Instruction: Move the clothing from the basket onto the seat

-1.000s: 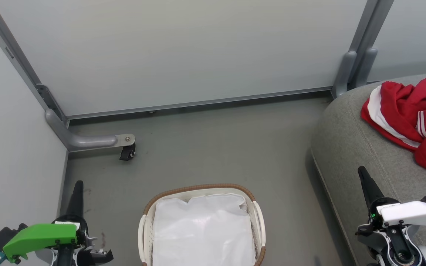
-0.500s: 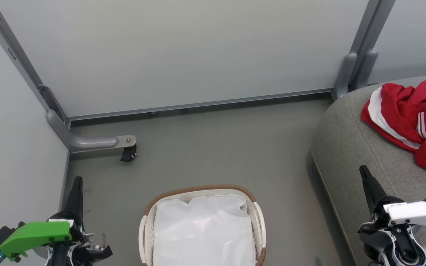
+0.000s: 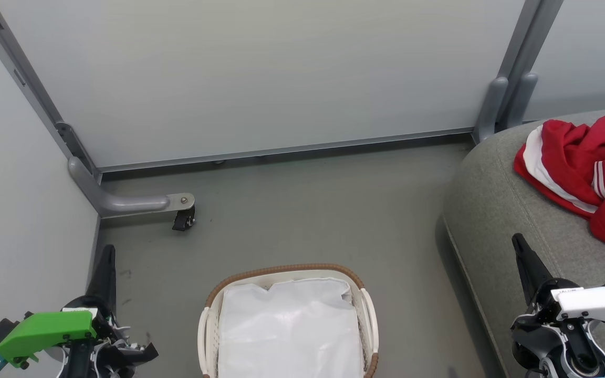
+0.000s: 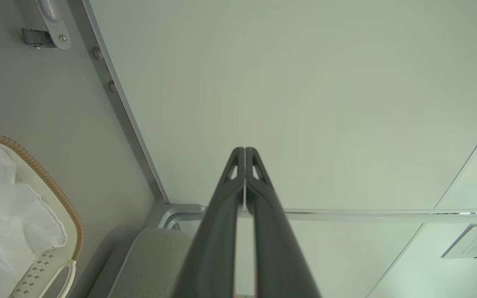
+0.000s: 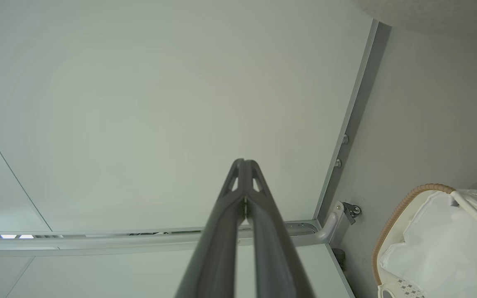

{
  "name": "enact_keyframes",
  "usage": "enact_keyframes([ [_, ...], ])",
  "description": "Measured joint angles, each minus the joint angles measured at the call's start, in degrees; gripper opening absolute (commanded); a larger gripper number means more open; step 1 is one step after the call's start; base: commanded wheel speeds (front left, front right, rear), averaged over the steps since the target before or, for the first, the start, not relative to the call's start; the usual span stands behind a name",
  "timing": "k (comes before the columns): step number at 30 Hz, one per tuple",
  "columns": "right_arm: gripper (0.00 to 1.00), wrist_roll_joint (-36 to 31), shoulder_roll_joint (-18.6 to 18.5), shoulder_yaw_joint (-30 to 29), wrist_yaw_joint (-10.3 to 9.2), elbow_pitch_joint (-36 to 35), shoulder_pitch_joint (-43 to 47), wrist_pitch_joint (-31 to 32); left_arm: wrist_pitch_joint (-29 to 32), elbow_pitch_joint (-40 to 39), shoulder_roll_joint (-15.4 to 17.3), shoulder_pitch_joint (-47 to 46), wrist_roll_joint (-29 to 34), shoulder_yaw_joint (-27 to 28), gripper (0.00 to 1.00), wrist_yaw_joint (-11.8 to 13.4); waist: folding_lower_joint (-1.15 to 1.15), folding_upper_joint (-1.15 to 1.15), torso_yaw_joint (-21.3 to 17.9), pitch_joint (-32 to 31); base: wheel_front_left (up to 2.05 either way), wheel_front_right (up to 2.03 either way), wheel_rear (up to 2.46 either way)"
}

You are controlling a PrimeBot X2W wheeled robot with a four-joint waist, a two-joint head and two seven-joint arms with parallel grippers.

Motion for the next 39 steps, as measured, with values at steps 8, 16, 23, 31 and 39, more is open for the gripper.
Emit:
enact_keyframes([
  [8, 0.0, 0.0, 0.0, 0.0, 0.0, 0.0, 0.0, 0.0, 0.0, 0.0, 0.0, 0.0, -0.01, 0.0, 0.0, 0.0, 0.0, 0.0, 0.0, 0.0, 0.0, 0.0, 0.0],
  [16, 0.0, 0.0, 0.0, -0.01, 0.0, 0.0, 0.0, 0.0, 0.01, -0.01, 0.0, 0.0, -0.01, 0.0, 0.0, 0.0, 0.0, 0.0, 0.0, 0.0, 0.0, 0.0, 0.0],
  [23, 0.0, 0.0, 0.0, -0.01, 0.0, 0.0, 0.0, 0.0, 0.0, -0.01, 0.0, 0.0, -0.01, 0.0, 0.0, 0.0, 0.0, 0.0, 0.0, 0.0, 0.0, 0.0, 0.0],
  [31, 0.0, 0.0, 0.0, -0.01, 0.0, 0.0, 0.0, 0.0, 0.01, -0.01, 0.0, 0.0, -0.01, 0.0, 0.0, 0.0, 0.0, 0.0, 0.0, 0.0, 0.0, 0.0, 0.0],
  [39, 0.0, 0.0, 0.0, -0.01, 0.0, 0.0, -0.01, 0.0, 0.01, -0.01, 0.0, 0.0, -0.01, 0.0, 0.0, 0.0, 0.0, 0.0, 0.0, 0.0, 0.0, 0.0, 0.0],
])
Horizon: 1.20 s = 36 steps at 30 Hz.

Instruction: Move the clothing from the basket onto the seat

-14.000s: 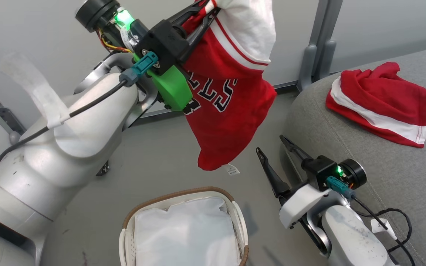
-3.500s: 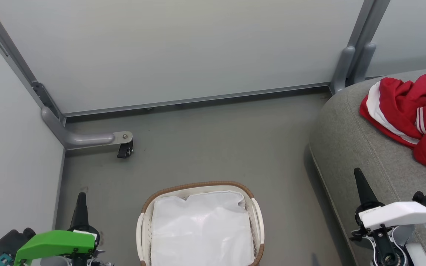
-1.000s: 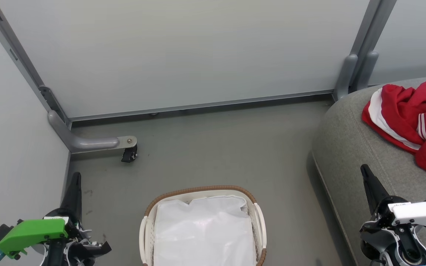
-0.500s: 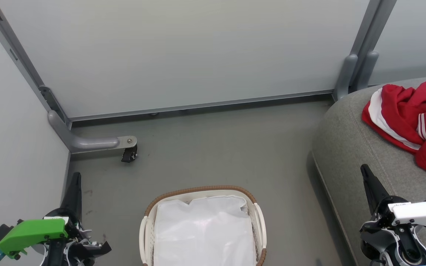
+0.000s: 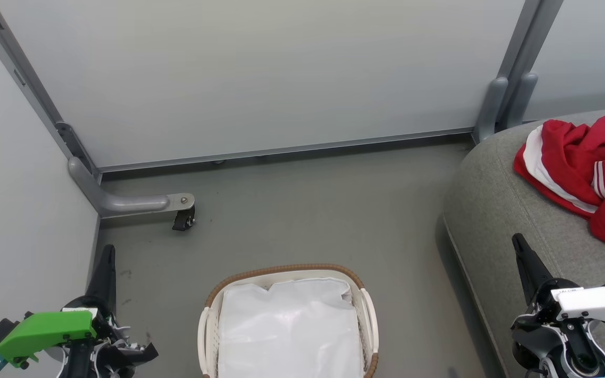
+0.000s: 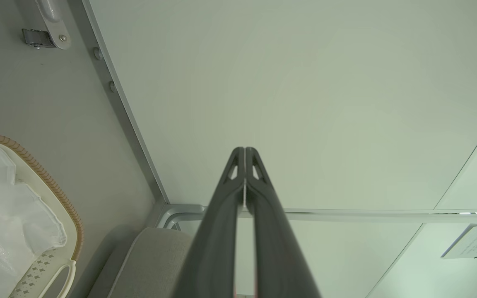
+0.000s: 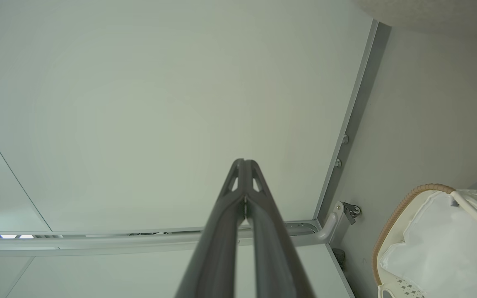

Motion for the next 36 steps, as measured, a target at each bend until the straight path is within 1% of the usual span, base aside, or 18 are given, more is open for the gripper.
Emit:
enact_keyframes([
  [36, 0.0, 0.0, 0.0, 0.0, 0.0, -0.01, 0.0, 0.0, 0.0, -0.01, 0.01, 0.0, 0.0, 0.0, 0.0, 0.0, 0.0, 0.0, 0.0, 0.0, 0.0, 0.0, 0.0],
])
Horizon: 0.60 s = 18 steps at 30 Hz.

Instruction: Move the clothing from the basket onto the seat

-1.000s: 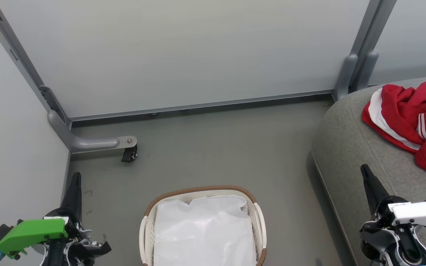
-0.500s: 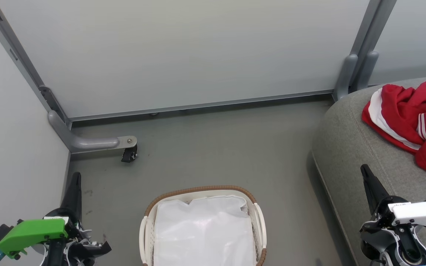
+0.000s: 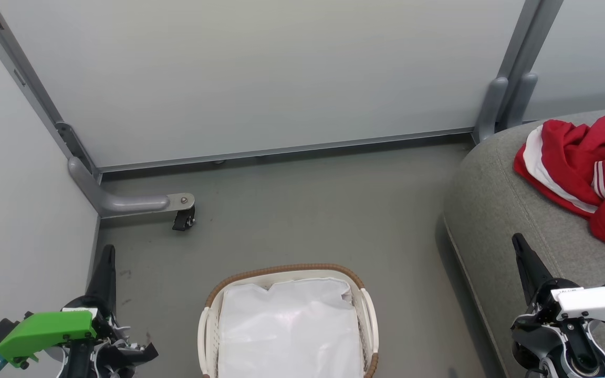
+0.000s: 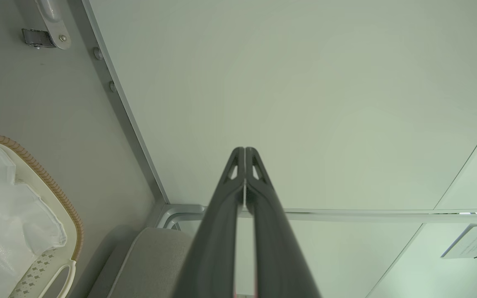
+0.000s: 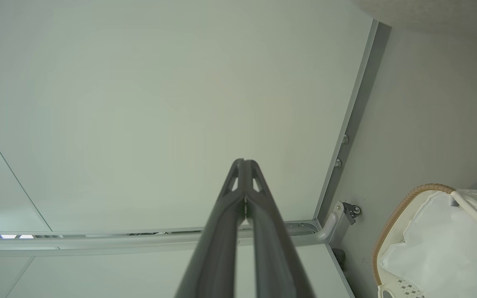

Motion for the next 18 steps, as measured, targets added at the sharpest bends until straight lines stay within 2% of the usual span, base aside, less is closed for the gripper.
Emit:
enact_keyframes([
  [18, 0.0, 0.0, 0.0, 0.0, 0.0, 0.0, 0.0, 0.0, -0.01, 0.0, 0.0, 0.0, 0.0, 0.0, 0.0, 0.0, 0.0, 0.0, 0.0, 0.0, 0.0, 0.0, 0.0],
])
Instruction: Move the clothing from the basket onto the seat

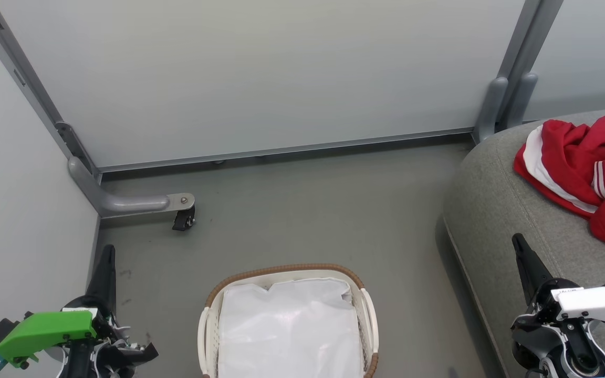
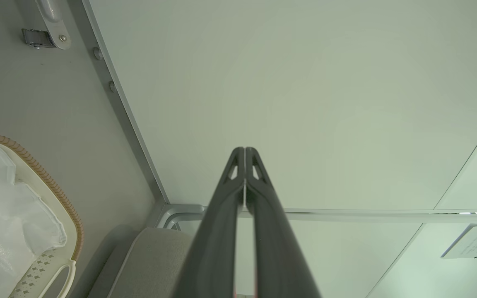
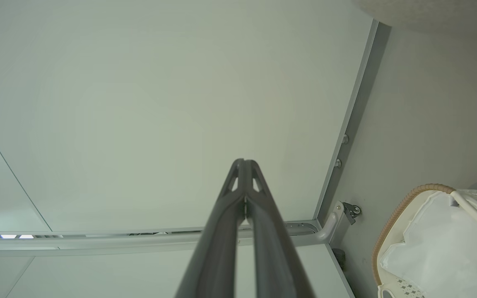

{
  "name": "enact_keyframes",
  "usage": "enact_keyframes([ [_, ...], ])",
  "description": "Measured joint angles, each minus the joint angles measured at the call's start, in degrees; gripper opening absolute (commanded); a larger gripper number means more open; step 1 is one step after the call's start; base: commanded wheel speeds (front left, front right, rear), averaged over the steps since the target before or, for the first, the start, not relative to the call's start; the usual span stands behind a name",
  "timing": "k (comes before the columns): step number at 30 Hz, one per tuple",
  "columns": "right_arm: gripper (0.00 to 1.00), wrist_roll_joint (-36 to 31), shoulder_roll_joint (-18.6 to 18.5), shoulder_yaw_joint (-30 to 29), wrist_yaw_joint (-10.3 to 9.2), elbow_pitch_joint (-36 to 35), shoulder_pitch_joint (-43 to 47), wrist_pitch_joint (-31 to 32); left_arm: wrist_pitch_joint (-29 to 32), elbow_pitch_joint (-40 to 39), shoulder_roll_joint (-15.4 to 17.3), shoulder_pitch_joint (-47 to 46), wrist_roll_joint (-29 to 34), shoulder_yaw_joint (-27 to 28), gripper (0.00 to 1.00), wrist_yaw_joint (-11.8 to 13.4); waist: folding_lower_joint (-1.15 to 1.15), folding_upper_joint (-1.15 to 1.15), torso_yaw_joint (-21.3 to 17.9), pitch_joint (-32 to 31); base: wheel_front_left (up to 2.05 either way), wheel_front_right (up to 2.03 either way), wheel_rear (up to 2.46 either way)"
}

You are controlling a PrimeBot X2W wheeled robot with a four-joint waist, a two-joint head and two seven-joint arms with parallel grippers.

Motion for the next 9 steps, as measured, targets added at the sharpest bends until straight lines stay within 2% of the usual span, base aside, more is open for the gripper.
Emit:
enact_keyframes([
  [9, 0.0, 0.0, 0.0, 0.0, 0.0, 0.0, 0.0, 0.0, 0.01, -0.01, 0.0, 0.0, 0.0, 0.0, 0.0, 0.0, 0.0, 0.0, 0.0, 0.0, 0.0, 0.0, 0.0],
])
